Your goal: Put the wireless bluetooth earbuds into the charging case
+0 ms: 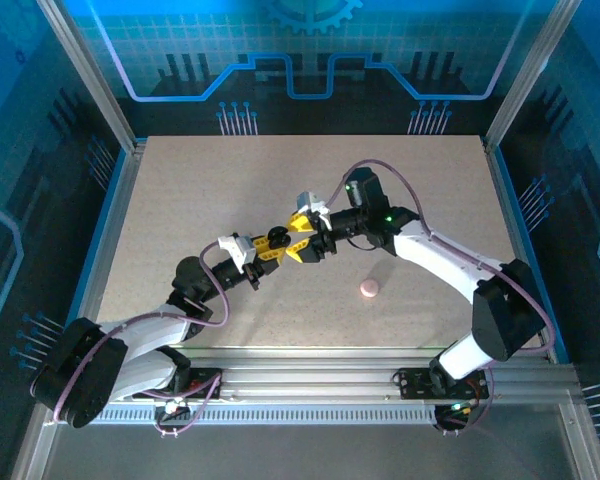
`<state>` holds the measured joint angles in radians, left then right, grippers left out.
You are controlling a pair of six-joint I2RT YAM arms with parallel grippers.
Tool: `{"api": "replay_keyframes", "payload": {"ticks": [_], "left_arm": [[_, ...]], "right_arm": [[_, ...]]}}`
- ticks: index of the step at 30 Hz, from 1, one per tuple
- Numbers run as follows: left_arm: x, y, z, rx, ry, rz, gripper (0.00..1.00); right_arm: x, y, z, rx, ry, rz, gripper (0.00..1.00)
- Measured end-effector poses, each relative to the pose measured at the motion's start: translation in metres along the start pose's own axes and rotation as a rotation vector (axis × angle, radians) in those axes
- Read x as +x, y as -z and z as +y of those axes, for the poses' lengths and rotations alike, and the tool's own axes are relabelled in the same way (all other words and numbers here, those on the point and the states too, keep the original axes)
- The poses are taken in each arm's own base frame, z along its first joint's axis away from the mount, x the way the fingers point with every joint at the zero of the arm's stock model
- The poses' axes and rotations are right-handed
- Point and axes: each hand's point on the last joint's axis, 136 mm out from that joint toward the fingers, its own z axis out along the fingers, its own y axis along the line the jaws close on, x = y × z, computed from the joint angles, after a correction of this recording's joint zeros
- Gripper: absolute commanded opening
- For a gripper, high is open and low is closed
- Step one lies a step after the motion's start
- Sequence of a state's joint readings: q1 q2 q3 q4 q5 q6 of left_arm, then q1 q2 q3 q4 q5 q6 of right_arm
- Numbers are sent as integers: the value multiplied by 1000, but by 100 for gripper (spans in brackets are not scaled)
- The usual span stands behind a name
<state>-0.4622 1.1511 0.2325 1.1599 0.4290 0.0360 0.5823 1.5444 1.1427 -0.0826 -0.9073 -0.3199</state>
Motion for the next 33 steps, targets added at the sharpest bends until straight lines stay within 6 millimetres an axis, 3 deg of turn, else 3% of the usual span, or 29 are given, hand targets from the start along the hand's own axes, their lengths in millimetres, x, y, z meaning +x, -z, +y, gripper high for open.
{"api": "replay_keyframes", "payload": {"ticks": [12,21,33], "left_arm": [[-2,1,-2,7,-19,0,7],[2,2,-3,6,-11,21,7],[-1,3,-3,7,-14,16,7]], "right_arm": [[-3,1,6,-41,32,-1,53],[-19,23,14,1,96,-45,50],[-12,14,4,-8,118,-18,45]]}}
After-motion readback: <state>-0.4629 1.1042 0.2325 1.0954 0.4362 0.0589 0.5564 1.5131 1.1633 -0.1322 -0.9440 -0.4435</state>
